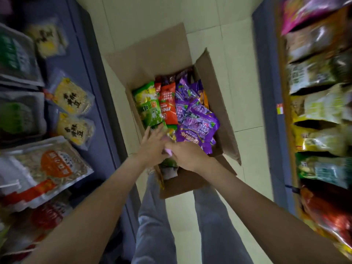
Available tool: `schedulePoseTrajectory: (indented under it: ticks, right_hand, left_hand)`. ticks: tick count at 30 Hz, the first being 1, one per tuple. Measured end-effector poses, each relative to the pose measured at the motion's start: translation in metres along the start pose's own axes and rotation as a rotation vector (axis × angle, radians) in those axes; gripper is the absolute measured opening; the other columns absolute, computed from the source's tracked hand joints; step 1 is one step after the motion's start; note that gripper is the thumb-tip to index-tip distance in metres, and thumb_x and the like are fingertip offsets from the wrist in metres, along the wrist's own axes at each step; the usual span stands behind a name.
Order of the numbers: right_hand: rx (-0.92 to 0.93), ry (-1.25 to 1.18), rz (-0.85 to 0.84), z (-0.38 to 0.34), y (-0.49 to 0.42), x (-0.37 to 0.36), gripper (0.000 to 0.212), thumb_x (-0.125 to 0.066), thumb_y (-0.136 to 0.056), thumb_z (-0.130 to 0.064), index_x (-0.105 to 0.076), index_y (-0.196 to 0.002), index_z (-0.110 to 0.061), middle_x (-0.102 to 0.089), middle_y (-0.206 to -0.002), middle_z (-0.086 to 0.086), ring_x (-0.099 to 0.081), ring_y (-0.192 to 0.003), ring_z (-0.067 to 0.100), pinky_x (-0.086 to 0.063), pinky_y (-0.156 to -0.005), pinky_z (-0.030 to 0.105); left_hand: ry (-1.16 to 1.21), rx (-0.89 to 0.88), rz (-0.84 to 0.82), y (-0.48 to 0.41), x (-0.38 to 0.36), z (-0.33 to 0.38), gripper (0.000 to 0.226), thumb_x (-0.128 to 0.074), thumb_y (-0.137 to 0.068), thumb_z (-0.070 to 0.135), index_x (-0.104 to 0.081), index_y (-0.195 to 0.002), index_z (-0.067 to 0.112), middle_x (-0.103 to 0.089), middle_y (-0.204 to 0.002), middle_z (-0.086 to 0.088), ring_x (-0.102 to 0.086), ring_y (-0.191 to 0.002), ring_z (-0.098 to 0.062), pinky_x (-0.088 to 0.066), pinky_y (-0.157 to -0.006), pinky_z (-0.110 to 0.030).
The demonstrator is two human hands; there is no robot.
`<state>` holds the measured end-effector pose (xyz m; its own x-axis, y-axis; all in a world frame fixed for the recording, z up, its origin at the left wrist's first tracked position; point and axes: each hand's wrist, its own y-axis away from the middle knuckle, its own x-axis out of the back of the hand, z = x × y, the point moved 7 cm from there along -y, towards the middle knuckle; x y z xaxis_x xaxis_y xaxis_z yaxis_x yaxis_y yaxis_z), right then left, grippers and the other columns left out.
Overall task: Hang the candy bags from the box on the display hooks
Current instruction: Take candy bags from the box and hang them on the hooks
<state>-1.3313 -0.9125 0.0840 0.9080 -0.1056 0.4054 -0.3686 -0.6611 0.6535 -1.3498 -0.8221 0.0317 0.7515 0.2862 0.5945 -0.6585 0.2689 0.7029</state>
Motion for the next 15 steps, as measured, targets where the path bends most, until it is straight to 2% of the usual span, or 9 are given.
schedulePoseTrajectory:
  ticks: [1, 2, 3, 4, 6, 9, 13, 15]
  right_hand:
    - [0.025, 0.012, 0.037, -0.013, 0.011, 0.021, 0.014, -0.046, -0.094, -0.011, -0.051, -0.107, -0.014, -0.059, -0.096, 0.016, -0.056, -0.087, 0.033, -0.036, -0.062, 0.037]
    - [0.029, 0.018, 0.069, -0.025, 0.022, 0.043, 0.014, -0.045, -0.096, -0.015, -0.052, -0.108, -0.013, -0.057, -0.094, 0.013, -0.055, -0.085, 0.031, -0.033, -0.06, 0.035]
    - [0.022, 0.014, 0.103, -0.036, 0.034, 0.064, 0.017, -0.043, -0.098, -0.019, -0.052, -0.111, -0.013, -0.055, -0.088, 0.009, -0.051, -0.081, 0.029, -0.029, -0.058, 0.035]
    - [0.008, -0.009, 0.149, -0.046, 0.046, 0.085, 0.018, -0.042, -0.099, -0.023, -0.05, -0.112, -0.014, -0.05, -0.08, 0.002, -0.048, -0.077, 0.028, -0.027, -0.056, 0.035]
    - [-0.032, -0.097, 0.267, -0.065, 0.071, 0.126, 0.013, -0.047, -0.096, -0.027, -0.049, -0.105, -0.018, -0.049, -0.074, -0.005, -0.048, -0.072, 0.024, -0.033, -0.055, 0.036]
    - [-0.01, -0.174, 0.418, -0.096, 0.106, 0.173, 0.007, -0.052, -0.093, -0.021, -0.054, -0.098, -0.017, -0.057, -0.081, -0.006, -0.052, -0.074, 0.017, -0.039, -0.066, 0.035]
    - [0.069, -0.097, 0.559, -0.156, 0.142, 0.213, 0.011, -0.052, -0.094, -0.015, -0.057, -0.085, -0.012, -0.047, -0.069, -0.01, -0.046, -0.075, 0.017, -0.028, -0.065, 0.03]
    - [0.119, -0.056, 0.61, -0.193, 0.15, 0.231, 0.012, -0.056, -0.093, -0.017, -0.058, -0.082, -0.012, -0.05, -0.068, -0.009, -0.05, -0.077, 0.021, -0.028, -0.071, 0.029]
  left_hand:
    - [-0.035, -0.036, -0.045, 0.002, 0.018, 0.01, 0.052, -0.061, -0.09, 0.036, -0.047, -0.139, 0.026, -0.034, -0.152, 0.002, -0.013, -0.147, -0.019, 0.004, -0.118, -0.048]
    - [-0.023, -0.037, -0.074, 0.006, 0.036, 0.02, 0.041, -0.058, -0.092, 0.034, -0.054, -0.132, 0.024, -0.046, -0.145, 0.001, -0.025, -0.143, -0.02, -0.003, -0.118, -0.046]
    - [0.033, -0.021, -0.062, 0.014, 0.056, 0.027, 0.033, -0.057, -0.093, 0.031, -0.061, -0.124, 0.019, -0.056, -0.134, -0.003, -0.039, -0.135, -0.024, -0.018, -0.116, -0.043]
    - [0.112, 0.003, -0.011, 0.025, 0.079, 0.035, 0.028, -0.056, -0.094, 0.028, -0.064, -0.117, 0.014, -0.063, -0.122, -0.008, -0.051, -0.122, -0.028, -0.034, -0.106, -0.041]
    - [0.252, 0.064, 0.138, 0.057, 0.126, 0.049, 0.027, -0.054, -0.096, 0.027, -0.065, -0.116, 0.012, -0.068, -0.107, -0.013, -0.061, -0.101, -0.03, -0.047, -0.084, -0.039]
    - [0.336, 0.15, 0.33, 0.114, 0.188, 0.064, 0.031, -0.051, -0.098, 0.028, -0.066, -0.117, 0.009, -0.069, -0.104, -0.017, -0.063, -0.098, -0.032, -0.047, -0.079, -0.038]
    - [0.351, 0.177, 0.536, 0.197, 0.255, 0.073, 0.034, -0.051, -0.098, 0.03, -0.065, -0.109, 0.001, -0.068, -0.099, -0.023, -0.061, -0.095, -0.037, -0.031, -0.065, -0.034]
    - [0.376, 0.183, 0.658, 0.242, 0.284, 0.07, 0.033, -0.05, -0.098, 0.034, -0.065, -0.101, 0.004, -0.068, -0.092, -0.021, -0.061, -0.09, -0.037, -0.027, -0.061, -0.032]
